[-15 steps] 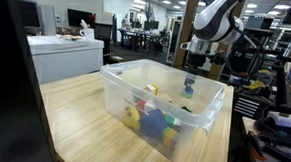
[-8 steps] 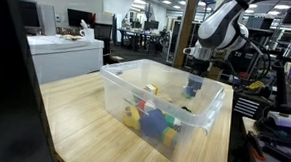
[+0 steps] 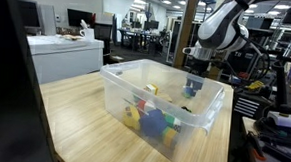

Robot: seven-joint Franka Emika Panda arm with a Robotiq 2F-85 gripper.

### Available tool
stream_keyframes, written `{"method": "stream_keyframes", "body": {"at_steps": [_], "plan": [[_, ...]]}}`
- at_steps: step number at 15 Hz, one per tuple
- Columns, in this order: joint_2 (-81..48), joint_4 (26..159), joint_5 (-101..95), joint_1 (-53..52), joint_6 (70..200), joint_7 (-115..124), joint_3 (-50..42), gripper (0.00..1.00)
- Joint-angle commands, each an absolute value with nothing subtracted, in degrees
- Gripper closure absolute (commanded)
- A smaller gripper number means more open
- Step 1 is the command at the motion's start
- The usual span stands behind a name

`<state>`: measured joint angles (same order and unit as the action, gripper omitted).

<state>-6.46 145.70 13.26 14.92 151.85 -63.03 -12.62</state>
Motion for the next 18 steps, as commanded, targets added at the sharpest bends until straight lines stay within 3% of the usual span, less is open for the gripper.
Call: {"method": "stream_keyframes", "body": {"at_steps": [1,6,7,9,12,18], "plan": [[-7.5,145.8,15.5,15.9,154.8,-65.3,-10.8,0.0],[-9.2,145.6,16.8,16.2,156.8,-65.1,-9.2,0.0],[-9.6,145.4,17.5,16.5,157.3,-65.5,-8.8,0.25],[-10.3,145.2,17.9,16.8,157.9,-65.3,-8.2,0.33],[-10.1,144.6,17.7,17.1,158.4,-63.8,-8.2,0.54],[-8.1,139.6,19.9,17.5,156.2,-61.0,-7.6,0.55]]}}
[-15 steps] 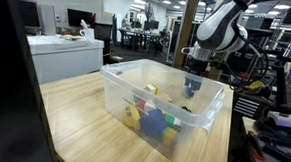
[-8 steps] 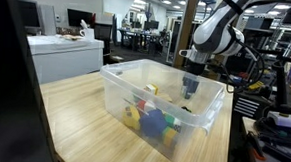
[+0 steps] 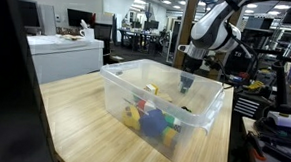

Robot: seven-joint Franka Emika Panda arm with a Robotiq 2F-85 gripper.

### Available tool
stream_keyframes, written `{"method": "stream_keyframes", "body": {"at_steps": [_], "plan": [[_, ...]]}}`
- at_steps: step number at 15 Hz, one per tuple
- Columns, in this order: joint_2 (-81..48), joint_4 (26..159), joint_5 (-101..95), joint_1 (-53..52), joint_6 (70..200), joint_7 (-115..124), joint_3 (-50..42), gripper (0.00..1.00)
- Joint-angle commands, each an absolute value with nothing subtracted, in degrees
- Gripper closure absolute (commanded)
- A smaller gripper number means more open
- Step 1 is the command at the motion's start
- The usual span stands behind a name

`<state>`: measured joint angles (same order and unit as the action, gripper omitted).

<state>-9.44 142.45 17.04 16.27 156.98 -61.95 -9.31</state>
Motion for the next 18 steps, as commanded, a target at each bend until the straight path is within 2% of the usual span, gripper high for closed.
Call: {"method": "stream_keyframes", "body": {"at_steps": [1,7,12,18], "plan": [[-7.6,137.6,21.8,17.4,155.2,-59.9,-7.3,0.55],[-2.2,127.8,38.4,15.3,147.6,-56.3,-4.8,0.55],[5.6,131.3,47.3,9.6,141.6,-60.1,-4.9,0.55],[10.3,136.9,46.7,5.2,137.4,-59.5,-5.9,0.55]]}}
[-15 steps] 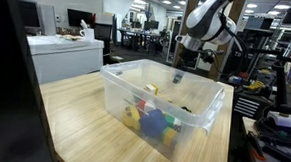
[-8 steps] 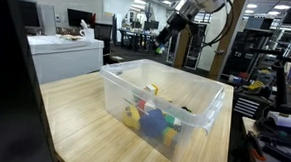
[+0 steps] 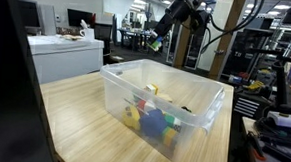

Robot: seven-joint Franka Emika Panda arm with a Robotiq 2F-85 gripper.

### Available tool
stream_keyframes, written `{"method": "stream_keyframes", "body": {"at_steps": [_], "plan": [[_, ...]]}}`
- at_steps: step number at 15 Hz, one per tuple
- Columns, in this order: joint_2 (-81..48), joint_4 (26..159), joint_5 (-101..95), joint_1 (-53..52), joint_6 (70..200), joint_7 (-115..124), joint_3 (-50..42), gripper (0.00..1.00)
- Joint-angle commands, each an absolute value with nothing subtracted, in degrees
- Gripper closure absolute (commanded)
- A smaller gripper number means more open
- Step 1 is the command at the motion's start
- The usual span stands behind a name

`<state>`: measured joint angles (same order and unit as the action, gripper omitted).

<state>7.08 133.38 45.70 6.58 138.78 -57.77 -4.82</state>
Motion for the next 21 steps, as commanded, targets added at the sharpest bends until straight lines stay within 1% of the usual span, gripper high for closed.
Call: {"method": "stream_keyframes", "body": {"at_steps": [1,2,3,4,6,10,17,21], "plan": [[10.7,137.5,46.3,4.8,137.4,-59.2,-6.0,0.5],[10.9,137.9,46.1,4.5,137.4,-58.8,-6.1,0.07],[11.1,138.2,46.0,4.3,137.4,-58.5,-6.3,0.07],[11.3,138.5,46.0,4.1,137.5,-58.6,-6.4,0.02],[11.3,138.6,45.9,3.9,137.7,-58.5,-6.6,0.0],[10.6,136.9,45.4,3.9,137.8,-57.1,-7.0,0.0],[5.3,128.4,32.8,5.3,141.7,-48.6,-8.9,0.0],[5.0,127.8,33.6,5.0,140.6,-48.3,-9.3,0.0]]}}
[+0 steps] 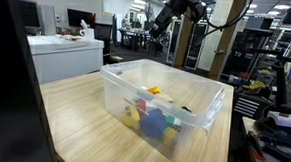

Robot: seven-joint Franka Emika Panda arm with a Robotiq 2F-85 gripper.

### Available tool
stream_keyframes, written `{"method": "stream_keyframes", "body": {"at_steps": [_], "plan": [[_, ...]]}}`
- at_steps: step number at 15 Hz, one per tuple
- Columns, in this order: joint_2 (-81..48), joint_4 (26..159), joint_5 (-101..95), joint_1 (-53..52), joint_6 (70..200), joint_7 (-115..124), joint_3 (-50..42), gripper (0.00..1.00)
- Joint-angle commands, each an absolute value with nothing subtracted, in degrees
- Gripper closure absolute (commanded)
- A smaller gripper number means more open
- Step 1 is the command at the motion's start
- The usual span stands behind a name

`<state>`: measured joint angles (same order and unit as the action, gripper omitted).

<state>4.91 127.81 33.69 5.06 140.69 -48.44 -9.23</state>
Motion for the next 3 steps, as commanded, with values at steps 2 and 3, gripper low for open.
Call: {"method": "stream_keyframes", "body": {"at_steps": [2,3], "plan": [[4.8,127.7,33.6,5.0,140.6,-48.3,-9.2,0.0],[4.7,127.7,33.6,5.0,140.6,-48.3,-9.2,0.0]]}}
